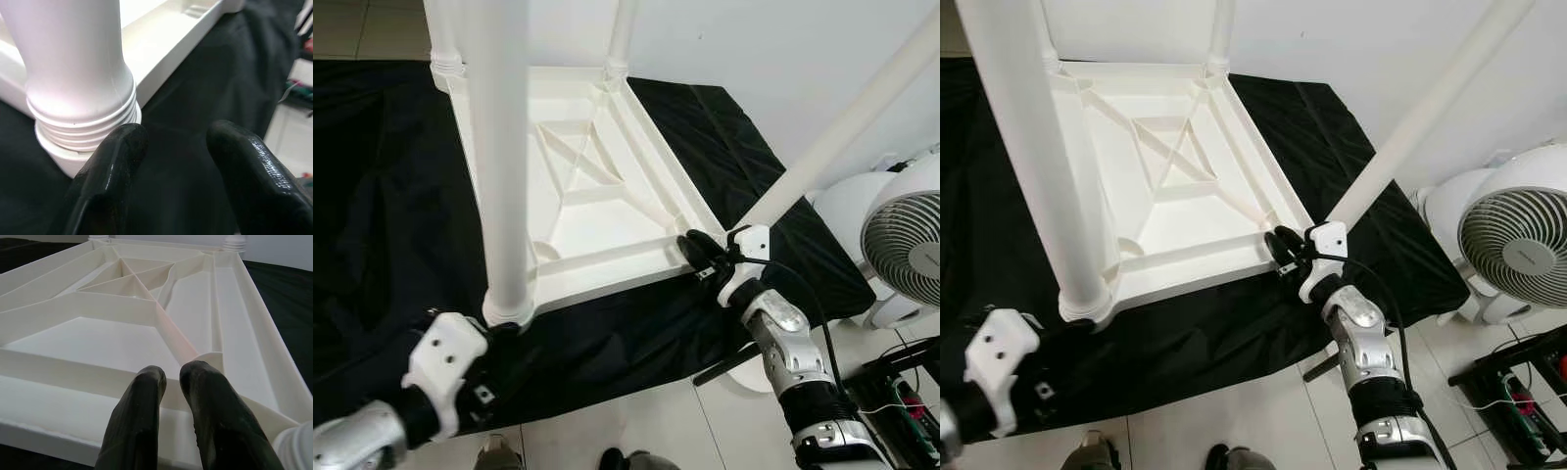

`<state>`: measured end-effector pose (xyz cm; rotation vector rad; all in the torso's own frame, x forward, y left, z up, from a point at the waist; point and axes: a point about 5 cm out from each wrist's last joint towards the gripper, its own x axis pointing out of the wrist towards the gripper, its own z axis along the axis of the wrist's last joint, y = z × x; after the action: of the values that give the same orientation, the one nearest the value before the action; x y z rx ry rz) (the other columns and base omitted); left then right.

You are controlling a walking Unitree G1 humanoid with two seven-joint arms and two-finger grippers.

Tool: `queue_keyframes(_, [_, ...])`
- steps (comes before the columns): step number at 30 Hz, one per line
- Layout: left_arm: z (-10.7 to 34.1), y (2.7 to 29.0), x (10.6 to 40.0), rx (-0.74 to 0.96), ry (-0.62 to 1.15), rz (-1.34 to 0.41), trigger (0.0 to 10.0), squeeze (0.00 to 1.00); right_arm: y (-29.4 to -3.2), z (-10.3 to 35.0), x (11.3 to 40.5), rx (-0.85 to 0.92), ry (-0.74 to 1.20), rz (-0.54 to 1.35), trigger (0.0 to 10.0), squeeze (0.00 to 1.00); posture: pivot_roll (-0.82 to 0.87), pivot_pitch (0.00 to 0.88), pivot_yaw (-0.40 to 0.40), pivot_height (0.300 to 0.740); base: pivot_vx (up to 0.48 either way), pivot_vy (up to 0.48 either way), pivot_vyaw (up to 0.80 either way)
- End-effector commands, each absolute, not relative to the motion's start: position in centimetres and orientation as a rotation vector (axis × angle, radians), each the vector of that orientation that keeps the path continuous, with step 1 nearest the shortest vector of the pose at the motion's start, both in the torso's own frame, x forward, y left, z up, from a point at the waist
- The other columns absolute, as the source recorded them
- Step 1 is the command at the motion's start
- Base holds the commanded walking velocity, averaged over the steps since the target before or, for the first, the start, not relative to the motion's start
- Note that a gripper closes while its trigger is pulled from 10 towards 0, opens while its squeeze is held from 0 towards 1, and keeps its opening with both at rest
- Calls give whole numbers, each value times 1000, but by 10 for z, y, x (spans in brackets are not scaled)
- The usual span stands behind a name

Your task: Building children table

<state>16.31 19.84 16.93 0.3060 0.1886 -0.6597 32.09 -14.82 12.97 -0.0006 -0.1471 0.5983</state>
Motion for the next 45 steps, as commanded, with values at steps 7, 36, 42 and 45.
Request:
queue_keyframes(7, [165, 225, 163, 346, 248, -588, 10000, 0, -150, 117, 312, -6, -115, 617, 10000, 0, 240, 109, -179, 740, 0, 0, 0])
queue_keyframes(36, [195, 226, 235, 349, -42, -436, 10000, 0, -191, 125, 317, -42, -152, 361, 10000, 0, 156, 127, -158, 740, 0, 0, 0])
queue_keyframes(42, [196, 210, 243, 327, -67, -493, 10000, 0, -208, 127, 318, -61, -159, 270, 10000, 0, 143, 130, -143, 740, 0, 0, 0])
queue_keyframes(45, [198, 200, 246, 295, -82, -534, 10000, 0, -223, 131, 318, -73, -172, 196, 10000, 0, 141, 132, -128, 740, 0, 0, 0])
